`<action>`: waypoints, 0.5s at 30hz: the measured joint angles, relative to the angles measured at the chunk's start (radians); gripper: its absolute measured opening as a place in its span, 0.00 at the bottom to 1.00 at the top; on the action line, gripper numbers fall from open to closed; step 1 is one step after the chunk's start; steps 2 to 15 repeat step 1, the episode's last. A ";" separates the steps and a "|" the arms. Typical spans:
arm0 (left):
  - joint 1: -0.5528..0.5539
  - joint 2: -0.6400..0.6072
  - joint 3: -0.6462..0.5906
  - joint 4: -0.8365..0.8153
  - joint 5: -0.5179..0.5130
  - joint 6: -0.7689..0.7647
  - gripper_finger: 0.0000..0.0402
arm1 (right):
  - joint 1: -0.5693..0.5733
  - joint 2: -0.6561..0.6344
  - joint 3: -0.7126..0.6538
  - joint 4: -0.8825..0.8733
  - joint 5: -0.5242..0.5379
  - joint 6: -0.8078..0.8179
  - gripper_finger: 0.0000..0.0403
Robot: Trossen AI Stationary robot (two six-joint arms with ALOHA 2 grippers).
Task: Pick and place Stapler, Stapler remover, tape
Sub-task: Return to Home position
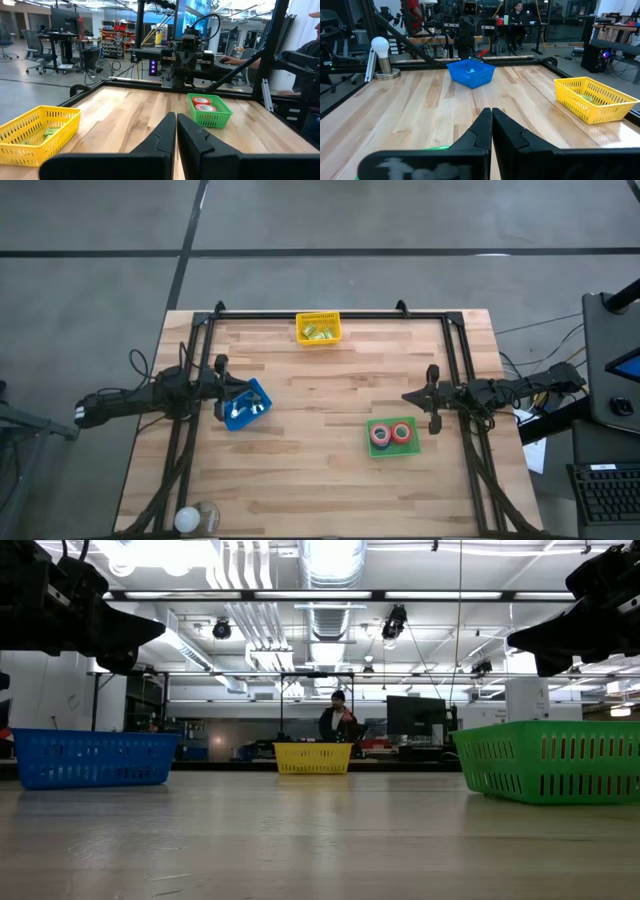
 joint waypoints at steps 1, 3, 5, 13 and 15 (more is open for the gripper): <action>0.000 0.000 0.000 0.000 0.000 0.000 0.05 | 0.000 0.000 0.000 0.000 0.000 0.000 0.02; 0.000 0.000 0.000 0.000 0.000 0.000 0.05 | 0.000 0.000 0.000 0.000 0.000 0.000 0.02; 0.000 0.000 0.000 0.000 0.000 0.000 0.05 | 0.000 0.000 0.000 0.000 0.000 0.000 0.02; 0.000 0.000 0.000 0.000 0.000 0.000 0.05 | 0.000 0.000 0.000 0.000 0.000 0.000 0.02; 0.000 0.000 0.000 0.000 0.000 0.000 0.05 | 0.000 0.000 0.000 0.000 0.000 0.000 0.02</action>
